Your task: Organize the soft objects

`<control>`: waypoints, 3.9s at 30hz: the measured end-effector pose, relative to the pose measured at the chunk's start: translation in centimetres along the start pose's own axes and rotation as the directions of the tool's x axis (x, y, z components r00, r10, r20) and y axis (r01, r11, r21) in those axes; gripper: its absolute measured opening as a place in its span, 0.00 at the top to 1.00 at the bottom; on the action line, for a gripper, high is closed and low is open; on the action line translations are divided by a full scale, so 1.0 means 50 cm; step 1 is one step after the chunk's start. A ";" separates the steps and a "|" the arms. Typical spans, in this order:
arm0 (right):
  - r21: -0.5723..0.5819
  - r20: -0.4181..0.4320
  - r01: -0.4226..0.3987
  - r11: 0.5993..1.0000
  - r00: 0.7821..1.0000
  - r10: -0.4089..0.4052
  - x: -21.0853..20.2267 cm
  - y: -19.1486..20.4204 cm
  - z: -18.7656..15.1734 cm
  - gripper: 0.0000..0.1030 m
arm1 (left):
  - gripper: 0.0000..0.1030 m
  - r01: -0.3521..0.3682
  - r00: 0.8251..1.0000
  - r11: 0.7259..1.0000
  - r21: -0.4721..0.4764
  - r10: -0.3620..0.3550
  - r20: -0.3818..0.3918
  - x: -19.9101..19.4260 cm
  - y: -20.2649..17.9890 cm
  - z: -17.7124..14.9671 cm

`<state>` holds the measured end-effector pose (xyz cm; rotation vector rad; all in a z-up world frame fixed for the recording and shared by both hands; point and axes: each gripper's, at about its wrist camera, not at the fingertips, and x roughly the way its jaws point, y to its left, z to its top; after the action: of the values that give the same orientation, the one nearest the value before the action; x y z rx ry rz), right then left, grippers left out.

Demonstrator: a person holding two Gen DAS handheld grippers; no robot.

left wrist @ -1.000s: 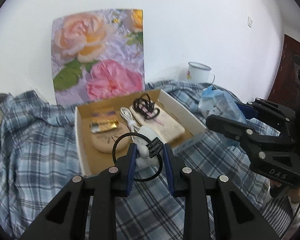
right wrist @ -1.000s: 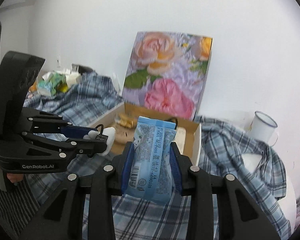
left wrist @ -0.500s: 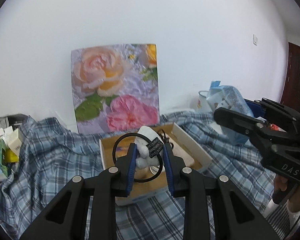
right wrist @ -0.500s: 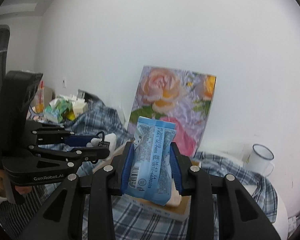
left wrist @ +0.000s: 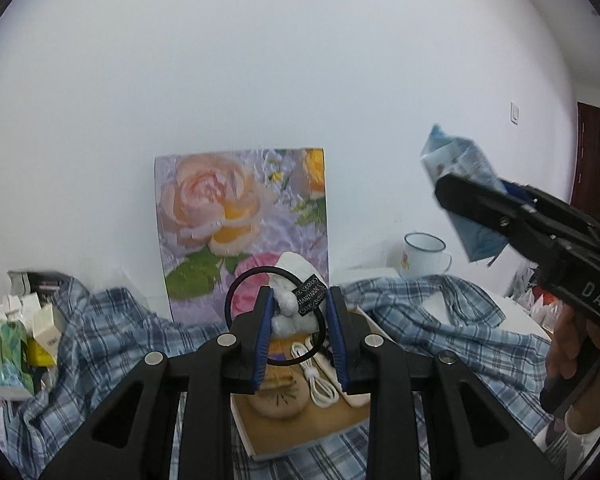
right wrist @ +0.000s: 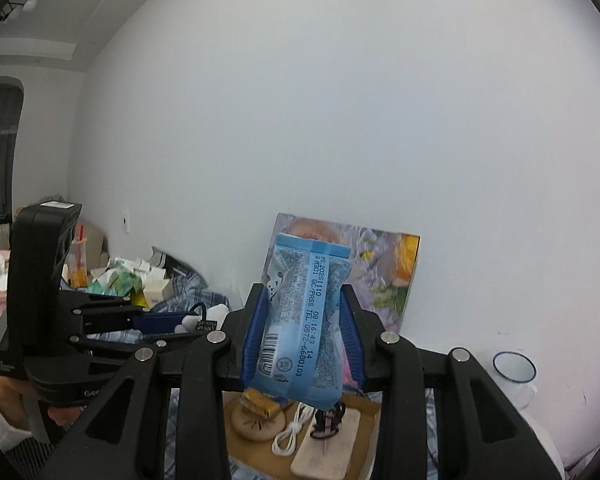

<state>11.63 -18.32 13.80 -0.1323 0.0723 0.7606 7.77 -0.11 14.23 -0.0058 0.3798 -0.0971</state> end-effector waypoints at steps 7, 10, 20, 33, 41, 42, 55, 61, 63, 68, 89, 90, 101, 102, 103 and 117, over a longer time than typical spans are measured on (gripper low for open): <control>0.023 -0.069 -0.024 0.999 0.997 0.025 0.058 -0.015 0.014 0.66 | 0.73 -0.004 1.000 1.000 0.007 0.004 0.026 0.030 0.005 0.041; 0.039 -0.077 -0.022 0.999 0.997 0.025 0.076 -0.022 0.016 0.66 | 0.73 -0.011 0.999 1.000 0.019 0.011 0.030 0.043 0.006 0.057; 0.075 -0.110 -0.026 0.997 0.993 0.034 0.150 -0.049 0.024 0.66 | 0.73 -0.024 0.999 0.999 0.023 0.024 0.027 0.116 0.029 0.078; 0.131 -0.237 -0.041 0.991 0.969 0.071 0.257 -0.070 -0.083 0.65 | 0.73 -0.027 0.993 1.000 0.010 0.028 -0.114 0.249 0.061 -0.001; 0.193 -0.309 -0.032 0.981 0.947 0.092 0.302 -0.095 -0.147 0.65 | 0.73 -0.019 0.980 1.000 -0.018 0.015 -0.199 0.306 0.069 -0.047; 0.197 -0.321 -0.032 0.980 0.942 0.096 0.307 -0.096 -0.158 0.65 | 0.73 -0.020 0.978 1.000 -0.016 0.017 -0.206 0.309 0.067 -0.051; 0.241 -0.443 -0.012 0.971 0.888 0.121 0.369 -0.115 -0.265 0.65 | 0.73 -0.034 0.946 0.999 -0.022 0.025 -0.322 0.389 0.081 -0.129; 0.257 -0.493 -0.013 0.966 0.858 0.143 0.392 -0.114 -0.301 0.65 | 0.73 -0.015 0.926 1.000 -0.024 0.005 -0.377 0.415 0.079 -0.156; 0.255 -0.509 -0.013 0.967 0.848 0.145 0.397 -0.111 -0.310 0.64 | 0.73 -0.020 0.924 1.000 -0.015 0.013 -0.383 0.421 0.077 -0.164; 0.273 -0.529 -0.001 0.962 0.835 0.150 0.407 -0.117 -0.325 0.63 | 0.73 -0.008 0.924 0.999 -0.031 -0.005 -0.381 0.421 0.081 -0.167; 0.331 -0.513 0.065 0.942 0.850 0.122 0.385 -0.165 -0.317 0.01 | 0.11 -0.071 0.948 0.992 -0.105 0.034 -0.317 0.398 0.123 -0.145; 0.331 -0.510 0.063 0.941 0.851 0.123 0.384 -0.165 -0.315 0.01 | 0.11 -0.071 0.949 0.992 -0.103 0.036 -0.314 0.397 0.122 -0.144; 0.320 -0.485 0.035 0.947 0.865 0.132 0.363 -0.158 -0.284 0.01 | 0.10 -0.063 0.965 0.995 -0.073 0.042 -0.260 0.367 0.112 -0.118; 0.320 -0.480 0.032 0.947 0.867 0.133 0.361 -0.157 -0.281 0.00 | 0.10 -0.062 0.966 0.995 -0.073 0.041 -0.256 0.364 0.111 -0.114; 0.320 -0.476 0.030 0.947 0.870 0.133 0.359 -0.158 -0.278 0.01 | 0.10 -0.061 0.966 0.995 -0.074 0.040 -0.254 0.362 0.111 -0.112; 0.302 -0.399 0.025 0.953 0.911 0.102 0.304 -0.160 -0.199 0.00 | 0.00 -0.037 0.985 0.994 -0.099 0.019 -0.169 0.295 0.107 -0.042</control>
<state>27.96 -15.14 2.97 0.0031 0.5937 0.7428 21.11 3.82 6.70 -0.0938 0.5532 -0.0503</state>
